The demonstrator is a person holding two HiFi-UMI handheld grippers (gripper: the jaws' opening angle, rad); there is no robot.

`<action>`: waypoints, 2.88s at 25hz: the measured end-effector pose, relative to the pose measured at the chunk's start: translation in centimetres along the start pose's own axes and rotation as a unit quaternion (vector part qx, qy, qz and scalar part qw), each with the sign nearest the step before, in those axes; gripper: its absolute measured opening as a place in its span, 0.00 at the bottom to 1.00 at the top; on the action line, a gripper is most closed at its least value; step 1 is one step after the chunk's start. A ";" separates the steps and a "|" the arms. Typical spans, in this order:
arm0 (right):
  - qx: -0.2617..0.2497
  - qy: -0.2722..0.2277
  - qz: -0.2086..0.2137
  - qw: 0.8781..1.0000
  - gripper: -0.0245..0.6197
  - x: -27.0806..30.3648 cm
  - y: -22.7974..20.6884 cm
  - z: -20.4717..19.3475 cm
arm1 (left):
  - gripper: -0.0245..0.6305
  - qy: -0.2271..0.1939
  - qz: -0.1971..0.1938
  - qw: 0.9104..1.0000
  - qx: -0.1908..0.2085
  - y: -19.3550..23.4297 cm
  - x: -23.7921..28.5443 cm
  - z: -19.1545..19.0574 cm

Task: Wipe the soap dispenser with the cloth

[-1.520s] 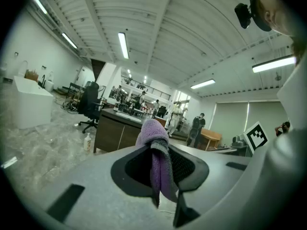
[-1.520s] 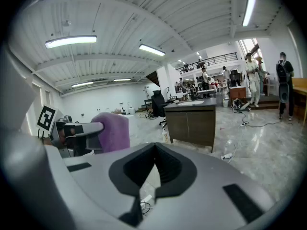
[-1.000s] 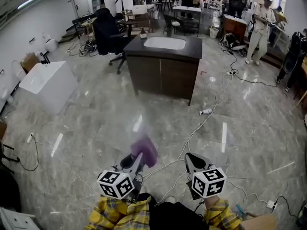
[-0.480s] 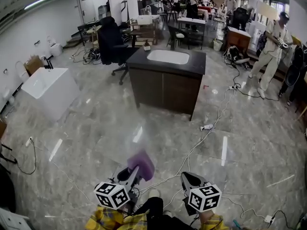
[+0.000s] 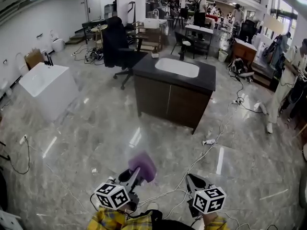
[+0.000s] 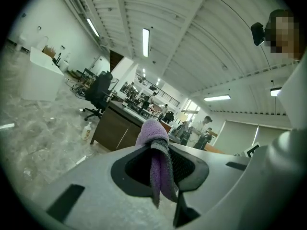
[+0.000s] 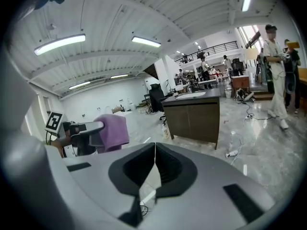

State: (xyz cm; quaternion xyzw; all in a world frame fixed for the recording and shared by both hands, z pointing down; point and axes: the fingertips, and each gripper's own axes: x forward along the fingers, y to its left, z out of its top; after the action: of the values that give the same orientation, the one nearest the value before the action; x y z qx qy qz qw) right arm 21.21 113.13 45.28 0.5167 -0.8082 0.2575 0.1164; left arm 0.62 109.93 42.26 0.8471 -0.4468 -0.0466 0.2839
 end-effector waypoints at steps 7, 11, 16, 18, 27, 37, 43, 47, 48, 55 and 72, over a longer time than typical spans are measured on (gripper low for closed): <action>0.003 -0.017 -0.004 1.000 0.05 6.2 -0.8 3.4 | 0.14 0.013 0.007 0.999 0.039 4.5 2.4 2.8; 0.004 -0.009 0.000 1.000 0.05 8.7 -1.8 5.0 | 0.14 0.013 0.015 0.999 0.037 5.8 3.9 3.6; -0.004 -0.010 0.015 1.000 0.05 12.4 -2.1 7.6 | 0.14 0.002 0.021 0.999 0.036 7.5 6.0 5.7; -0.007 -0.012 0.026 1.000 0.05 14.1 -2.4 8.7 | 0.14 0.000 0.026 0.999 0.038 8.3 7.2 6.5; -0.007 0.000 0.044 0.999 0.05 20.1 -7.1 13.2 | 0.14 -0.001 0.035 0.998 0.045 10.4 16.0 10.3; -0.005 -0.013 0.053 0.999 0.05 25.5 -14.1 20.6 | 0.14 -0.007 0.057 0.996 0.066 11.1 24.8 15.4; 0.011 -0.010 0.059 0.998 0.05 28.4 -18.0 22.4 | 0.14 -0.015 0.063 0.995 0.074 11.4 30.2 17.4; 0.011 -0.004 0.063 0.998 0.05 30.1 -18.7 23.0 | 0.14 -0.014 0.053 0.996 0.077 11.5 32.4 18.3; 0.011 -0.004 0.065 0.998 0.05 30.5 -18.7 23.1 | 0.14 -0.012 0.051 0.995 0.079 11.7 32.8 18.4; 0.022 0.009 0.051 0.998 0.05 34.0 -20.1 23.8 | 0.14 -0.011 0.035 0.997 0.074 14.7 37.2 20.1; 0.016 0.012 0.001 1.000 0.05 51.9 -18.4 32.5 | 0.14 0.033 -0.030 0.998 0.052 29.1 48.0 27.8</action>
State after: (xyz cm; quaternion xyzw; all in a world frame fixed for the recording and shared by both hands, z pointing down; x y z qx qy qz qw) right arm 17.41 49.34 46.99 0.5146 -0.8030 0.2767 0.1176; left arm -1.30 47.33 42.62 0.8747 -0.4139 -0.0038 0.2523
